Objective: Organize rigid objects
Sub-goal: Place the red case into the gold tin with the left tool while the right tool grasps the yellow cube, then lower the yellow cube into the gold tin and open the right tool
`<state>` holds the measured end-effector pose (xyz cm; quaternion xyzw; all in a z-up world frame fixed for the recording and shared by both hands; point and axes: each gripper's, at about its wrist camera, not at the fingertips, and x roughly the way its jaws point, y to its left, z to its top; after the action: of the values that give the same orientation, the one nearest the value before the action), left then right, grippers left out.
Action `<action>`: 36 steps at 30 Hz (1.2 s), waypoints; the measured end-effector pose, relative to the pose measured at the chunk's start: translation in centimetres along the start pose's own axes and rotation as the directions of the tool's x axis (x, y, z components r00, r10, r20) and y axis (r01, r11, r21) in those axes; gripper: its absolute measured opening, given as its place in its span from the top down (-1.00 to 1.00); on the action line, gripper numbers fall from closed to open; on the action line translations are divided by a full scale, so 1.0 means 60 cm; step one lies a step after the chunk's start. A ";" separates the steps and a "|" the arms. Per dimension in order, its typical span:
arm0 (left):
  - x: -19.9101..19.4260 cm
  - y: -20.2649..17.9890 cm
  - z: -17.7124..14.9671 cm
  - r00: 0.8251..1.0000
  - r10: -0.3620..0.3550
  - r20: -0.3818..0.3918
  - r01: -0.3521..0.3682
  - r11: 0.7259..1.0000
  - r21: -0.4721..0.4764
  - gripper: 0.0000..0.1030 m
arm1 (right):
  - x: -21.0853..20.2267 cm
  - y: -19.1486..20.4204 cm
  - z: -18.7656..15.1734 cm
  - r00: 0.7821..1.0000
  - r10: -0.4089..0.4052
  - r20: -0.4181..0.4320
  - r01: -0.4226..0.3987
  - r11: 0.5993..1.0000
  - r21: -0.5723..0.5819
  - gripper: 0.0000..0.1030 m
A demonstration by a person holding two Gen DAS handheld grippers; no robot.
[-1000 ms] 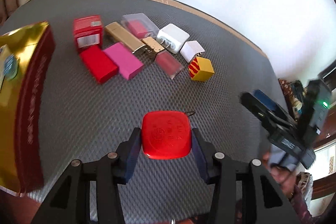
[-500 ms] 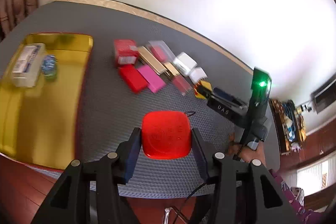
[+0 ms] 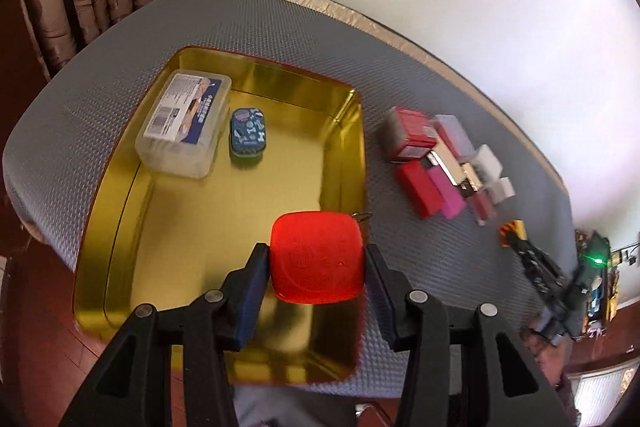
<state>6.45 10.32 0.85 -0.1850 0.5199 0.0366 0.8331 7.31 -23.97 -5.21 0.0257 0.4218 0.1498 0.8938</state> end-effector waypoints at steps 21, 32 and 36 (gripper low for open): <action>-0.005 0.009 0.075 0.978 0.109 0.180 -0.090 0.990 -0.112 -0.04 | 0.006 -0.001 0.003 1.000 0.013 -0.006 -0.013 1.000 0.006 0.44; -0.113 0.075 -0.124 0.951 0.165 0.262 -0.123 0.978 -0.169 -0.08 | -0.074 0.069 0.023 0.992 0.123 0.021 -0.123 0.992 -0.022 0.46; -0.120 0.091 -0.141 0.946 0.170 0.277 -0.121 0.975 -0.186 -0.08 | -0.100 0.157 0.060 0.972 0.234 0.019 -0.232 0.970 -0.078 0.46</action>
<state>-5.48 13.42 2.41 -0.2076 0.3992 0.1681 0.8771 4.15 -16.44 3.23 0.0436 0.3974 0.2691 0.8762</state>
